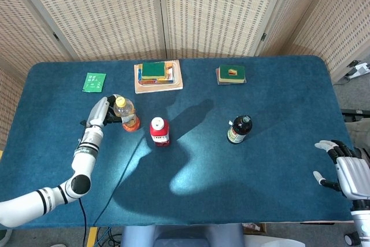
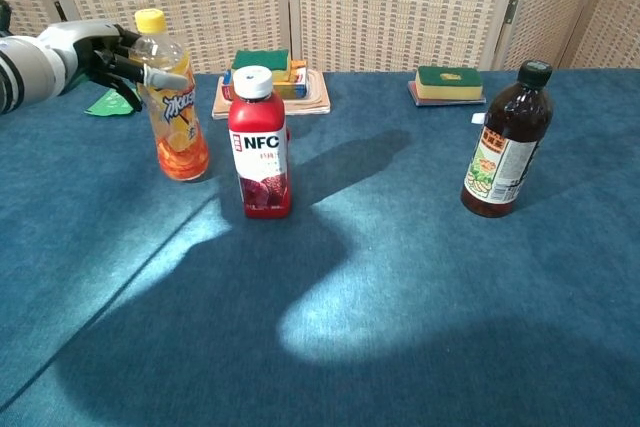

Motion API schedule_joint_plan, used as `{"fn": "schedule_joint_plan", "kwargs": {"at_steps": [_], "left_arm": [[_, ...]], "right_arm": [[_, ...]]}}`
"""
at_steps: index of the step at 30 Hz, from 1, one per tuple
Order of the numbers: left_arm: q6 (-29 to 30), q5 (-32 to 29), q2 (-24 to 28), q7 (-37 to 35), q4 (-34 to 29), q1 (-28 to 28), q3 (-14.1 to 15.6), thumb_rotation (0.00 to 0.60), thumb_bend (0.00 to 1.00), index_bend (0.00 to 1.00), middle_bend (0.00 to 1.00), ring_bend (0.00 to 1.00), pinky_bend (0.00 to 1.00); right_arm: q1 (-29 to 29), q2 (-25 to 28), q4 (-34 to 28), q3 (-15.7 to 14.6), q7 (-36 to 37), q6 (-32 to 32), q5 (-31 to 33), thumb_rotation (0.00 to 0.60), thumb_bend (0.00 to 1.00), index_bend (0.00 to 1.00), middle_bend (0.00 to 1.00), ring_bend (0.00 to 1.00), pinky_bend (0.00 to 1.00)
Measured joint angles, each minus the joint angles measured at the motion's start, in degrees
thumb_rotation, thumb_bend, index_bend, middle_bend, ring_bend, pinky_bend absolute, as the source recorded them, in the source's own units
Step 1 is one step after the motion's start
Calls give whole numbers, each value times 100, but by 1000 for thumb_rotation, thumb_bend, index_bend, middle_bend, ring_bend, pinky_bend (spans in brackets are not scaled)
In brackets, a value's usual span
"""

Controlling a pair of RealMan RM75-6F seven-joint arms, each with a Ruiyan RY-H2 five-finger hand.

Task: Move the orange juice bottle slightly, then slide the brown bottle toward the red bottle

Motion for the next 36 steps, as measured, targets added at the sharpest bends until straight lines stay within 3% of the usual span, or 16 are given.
{"fn": "schedule_joint_plan", "kwargs": {"at_steps": [11,20,36], "left_arm": [[523,634,774,194,-1300,433,291,600,144,535,487,454,473],[638,1061,1039,100,-1851,730,633,600,144,524,488,451,473],[763,1193,581,204,-1305,683,828,600,144,507,488,442,473]], "right_arm": [[-8,-13,-65,-60,-81,30,-157,600,240,275,241,139,292],[-45,24,-113,-60,-78,124,-204,600,240,275,242,139,292],[-82,101,-138,-57,18,204,-261,600,240,276,242,139,292]]}}
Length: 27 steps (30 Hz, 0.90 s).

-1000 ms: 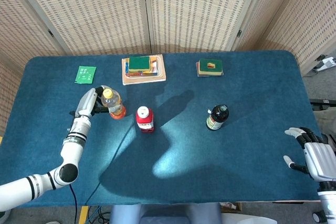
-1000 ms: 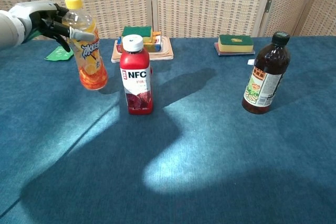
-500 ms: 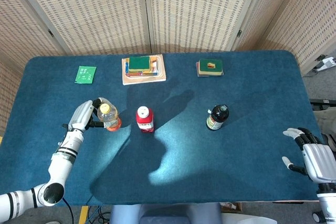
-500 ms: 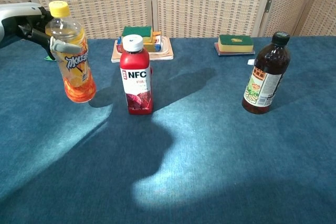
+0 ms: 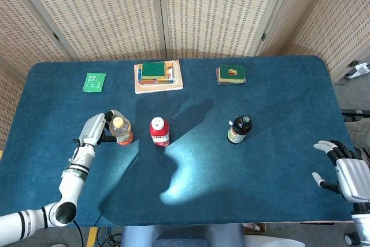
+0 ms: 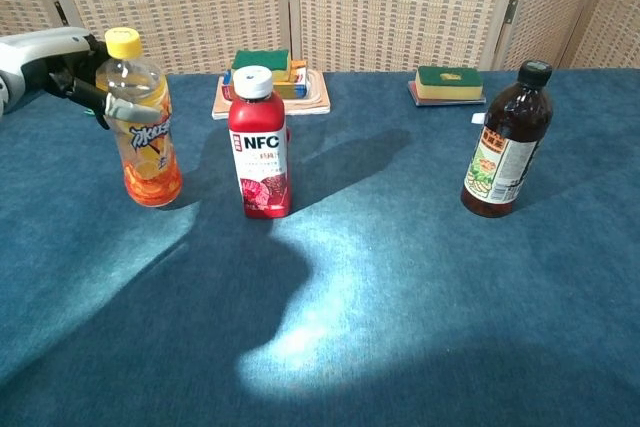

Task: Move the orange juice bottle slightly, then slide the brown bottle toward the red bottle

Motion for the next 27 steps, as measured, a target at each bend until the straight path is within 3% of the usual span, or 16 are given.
{"fn": "schedule_joint_plan", "kwargs": {"at_steps": [16,22,27], "left_arm": [[-49,84,-184,68,223,-9,98,600,144,470,480,437,473],[-47,121,-210,144,283,-1,145,600,143,324,411,397,473],[-201,-16,-115,176,211,-12,145,600,143,88,189,269,468]], "right_arm": [[6,-10,11,8,-7,-23,27,600,240,275,241,139,292],[3,-1,14,15,9,-17,35,600,240,275,241,139,292],[7,-10,20,12,-10,-34,42,600,239,275,241,139,292]]}}
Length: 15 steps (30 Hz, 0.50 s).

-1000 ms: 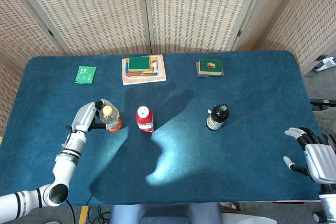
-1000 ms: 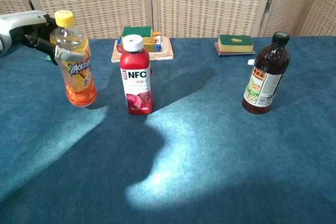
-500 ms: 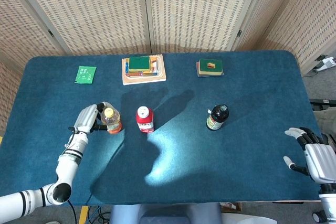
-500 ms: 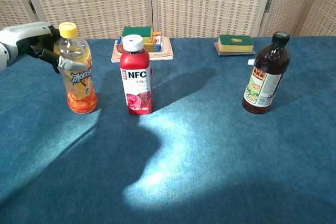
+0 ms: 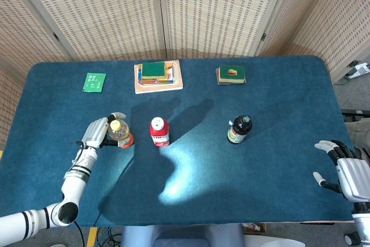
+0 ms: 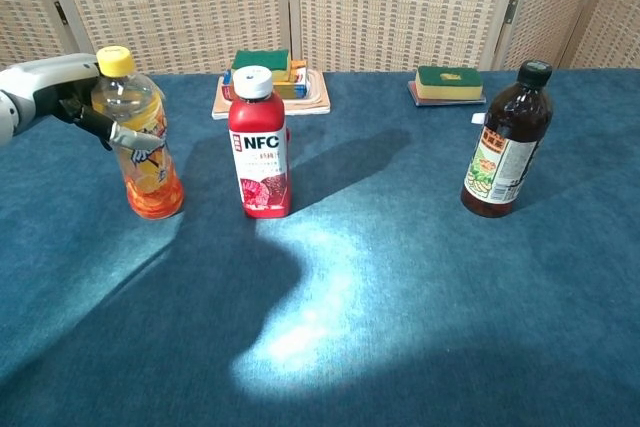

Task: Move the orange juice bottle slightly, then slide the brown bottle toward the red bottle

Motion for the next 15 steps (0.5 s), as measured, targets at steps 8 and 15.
{"fn": "schedule_joint_plan", "kwargs": {"at_steps": [8,15], "left_arm": [[5,-155,152,23,-176,26,-53,600,144,0,19,164,430],[82,-178,389,-22,-395,141,-67,600,143,0,2,153,418]], "right_arm": [[-6,-3,-6,-9,-3,14,-27,600,240,275,242,139,292],[-1,-22,-1,-19,-38,4,-45,600,239,275,242,139,292]]}}
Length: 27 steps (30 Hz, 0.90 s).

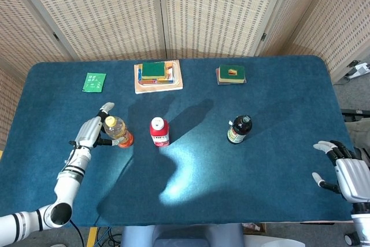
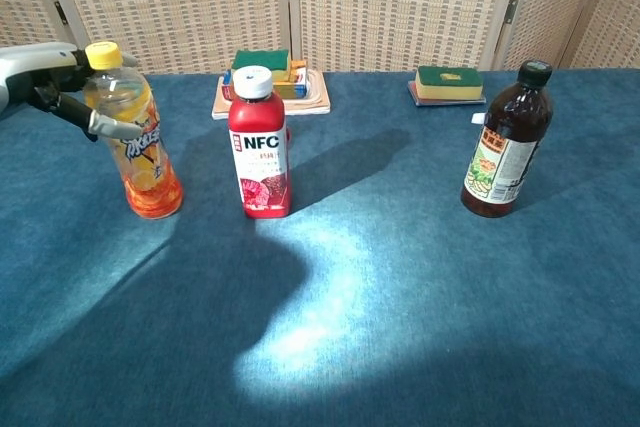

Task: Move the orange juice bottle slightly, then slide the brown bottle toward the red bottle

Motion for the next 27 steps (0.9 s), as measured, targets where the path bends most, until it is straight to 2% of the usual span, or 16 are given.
{"fn": "schedule_joint_plan", "kwargs": {"at_steps": [7,13,21,27], "left_arm": [[177,322,330,-146,-250,302,147,600,143,0,2,147,399],[533,977,610,-266,-370,711,468,600,143,0,2,142,393],[1601,2438,1000,-232,-424,1500,1158,600,143,0,2,138,390],[2607,3453,1204,-360,-207,2174,1586,600,144,0,2,132,376]], "right_arm": [[12,-70,25,1,-55,-4,-11,600,240,275,241,139,292],[24,-212,145,45,-94,68,-36,600,240,276,242,139,292],[192,-378,393,51,63,-126,-171,600,237,275,231,139,292],[400,-774,620,241,118,-241,-59,600,213,276,220,139,292]]}}
